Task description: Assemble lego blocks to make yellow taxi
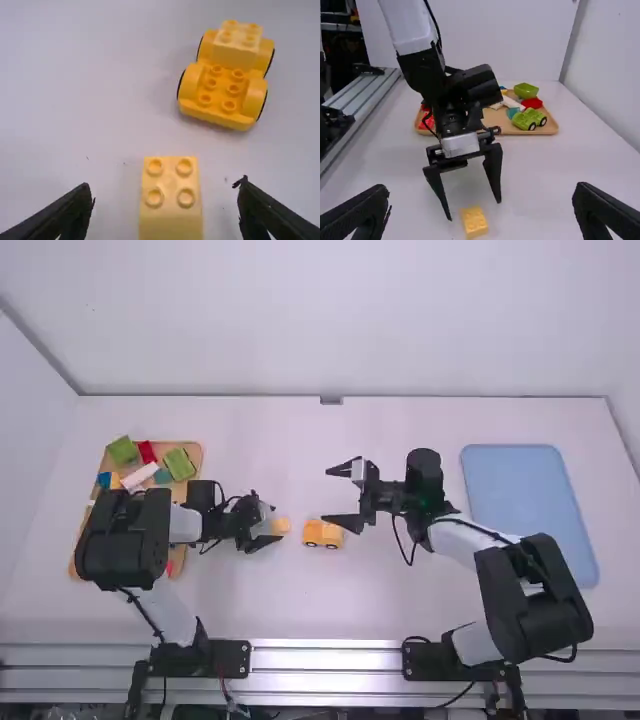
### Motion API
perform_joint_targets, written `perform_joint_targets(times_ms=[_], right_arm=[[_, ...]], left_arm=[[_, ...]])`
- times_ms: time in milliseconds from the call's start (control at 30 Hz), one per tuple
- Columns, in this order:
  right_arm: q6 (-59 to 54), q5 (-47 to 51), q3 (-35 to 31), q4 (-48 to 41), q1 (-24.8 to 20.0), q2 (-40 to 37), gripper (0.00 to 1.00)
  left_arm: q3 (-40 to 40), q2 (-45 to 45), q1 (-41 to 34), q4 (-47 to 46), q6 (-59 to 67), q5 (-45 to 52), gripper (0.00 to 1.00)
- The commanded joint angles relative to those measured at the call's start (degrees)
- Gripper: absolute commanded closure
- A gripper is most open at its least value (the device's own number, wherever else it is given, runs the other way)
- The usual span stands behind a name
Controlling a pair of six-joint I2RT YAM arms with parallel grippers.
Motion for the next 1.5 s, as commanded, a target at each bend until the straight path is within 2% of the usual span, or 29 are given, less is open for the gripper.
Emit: perform_joint_targets(times_ms=[0,67,167,200,300,333,433,533,567,600,667,700,967,1033,1167,1300,1367,1467], right_arm=[[0.4,-0.3,-0.1,0.2,0.1,0.0,0.02],[0.4,-0.3,-0.1,0.2,0.0,0.0,0.02],[0.4,-0.3,-0.1,0.2,0.0,0.0,0.02],[0.5,-0.4,-0.1,0.2,0.0,0.0,0.02],[0.4,-0.3,-0.1,0.1,0.0,0.0,0.02],[0.4,-0.3,-0.1,-0.2,0.1,0.0,0.02],[0.2,-0.3,-0.1,-1.5,0.0,0.0,0.02],[0.3,0.3,-0.1,-4.0,-0.4,0.0,0.02],[0.2,0.3,-0.1,-4.1,-0.4,0.0,0.02],[0.2,-0.1,-0.1,-5.2,-1.1,0.0,0.02],[0.3,-0.7,-0.1,-6.3,-1.6,0.0,0.01],[0.5,-0.7,-0.1,-7.3,-2.2,0.0,0.02],[-4.0,2.2,-2.1,-13.7,-3.8,0.0,0.02],[-6.8,6.8,-4.0,-11.9,-3.8,-0.4,0.02],[-5.1,12.5,-8.0,-7.3,-3.6,-3.8,0.02],[-4.9,22.4,-12.8,-7.9,-2.2,-7.5,0.02],[-7.0,25.7,-15.6,-7.3,-0.6,-6.8,0.02],[-11.6,24.9,-19.1,-0.5,2.8,-2.7,0.02]], left_arm=[[0.5,2.0,0.2,-0.4,-1.9,0.7,0.25],[1.0,3.3,-0.3,0.0,-1.8,0.7,0.26],[1.5,4.2,-1.1,-0.2,-0.8,0.7,0.34],[1.6,4.2,-1.4,-0.2,-0.8,0.7,0.43],[2.3,4.2,-1.6,-0.2,-0.8,0.7,0.52],[2.5,4.2,-1.5,-0.2,-0.8,0.7,0.6],[3.0,4.1,-1.3,-0.2,-0.8,1.4,0.65],[3.7,4.1,-1.2,-0.4,-0.8,5.5,0.8],[3.7,4.1,-1.2,-0.4,-0.8,5.7,0.81],[4.0,4.1,-1.3,-0.4,-0.8,7.4,0.87],[4.3,4.1,-1.3,-0.4,-0.8,8.3,0.88],[4.3,3.9,-1.3,-0.3,-0.8,8.7,0.92],[4.1,-2.7,-1.8,-6.6,-0.2,10.6,0.92],[4.2,-5.8,-3.3,-10.6,2.5,8.4,0.92],[5.6,-8.9,-6.8,-15.2,2.9,4.7,0.91],[7.9,-9.8,-12.3,-19.4,2.9,-1.8,0.94],[8.6,-9.8,-14.5,-20.0,2.8,-4.3,0.97],[9.2,-9.7,-17.0,-19.8,2.8,-7.8,0.98]])
